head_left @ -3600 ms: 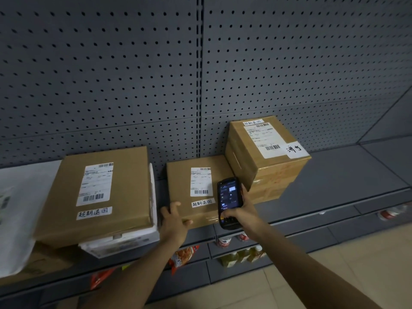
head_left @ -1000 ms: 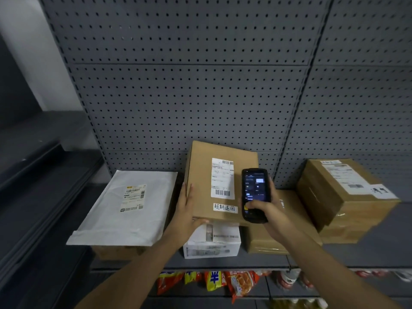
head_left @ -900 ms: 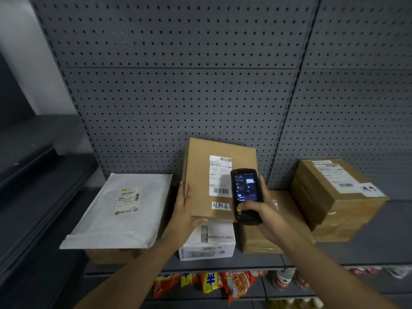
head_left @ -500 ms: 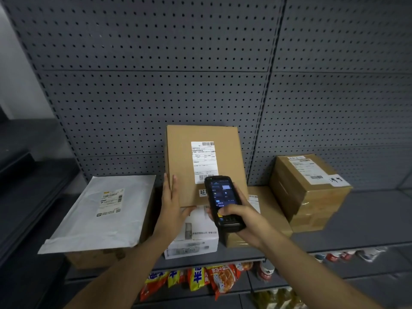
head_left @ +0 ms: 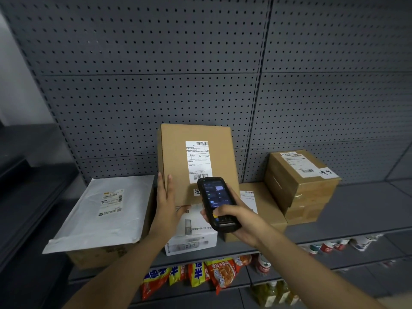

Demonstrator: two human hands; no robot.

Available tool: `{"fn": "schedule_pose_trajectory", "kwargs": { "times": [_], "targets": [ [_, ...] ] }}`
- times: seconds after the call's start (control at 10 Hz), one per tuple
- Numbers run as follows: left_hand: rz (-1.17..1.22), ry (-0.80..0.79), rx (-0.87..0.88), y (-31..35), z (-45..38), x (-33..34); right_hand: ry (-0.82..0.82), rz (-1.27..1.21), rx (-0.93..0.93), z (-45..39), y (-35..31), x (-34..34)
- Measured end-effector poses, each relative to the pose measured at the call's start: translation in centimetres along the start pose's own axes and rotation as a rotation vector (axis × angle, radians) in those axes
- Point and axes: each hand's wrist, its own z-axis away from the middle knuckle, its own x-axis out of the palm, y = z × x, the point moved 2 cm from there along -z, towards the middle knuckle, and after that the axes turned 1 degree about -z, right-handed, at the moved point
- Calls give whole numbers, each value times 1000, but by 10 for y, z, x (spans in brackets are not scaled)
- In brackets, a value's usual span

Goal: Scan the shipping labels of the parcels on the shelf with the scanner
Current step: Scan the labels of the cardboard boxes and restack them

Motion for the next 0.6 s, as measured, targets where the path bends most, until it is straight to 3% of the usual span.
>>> {"fn": "schedule_pose_trajectory", "kwargs": {
  "times": [0.6],
  "targets": [
    [69, -53, -22, -13, 6, -14, 0, -90, 3, -1, 15, 22]
  ]
}}
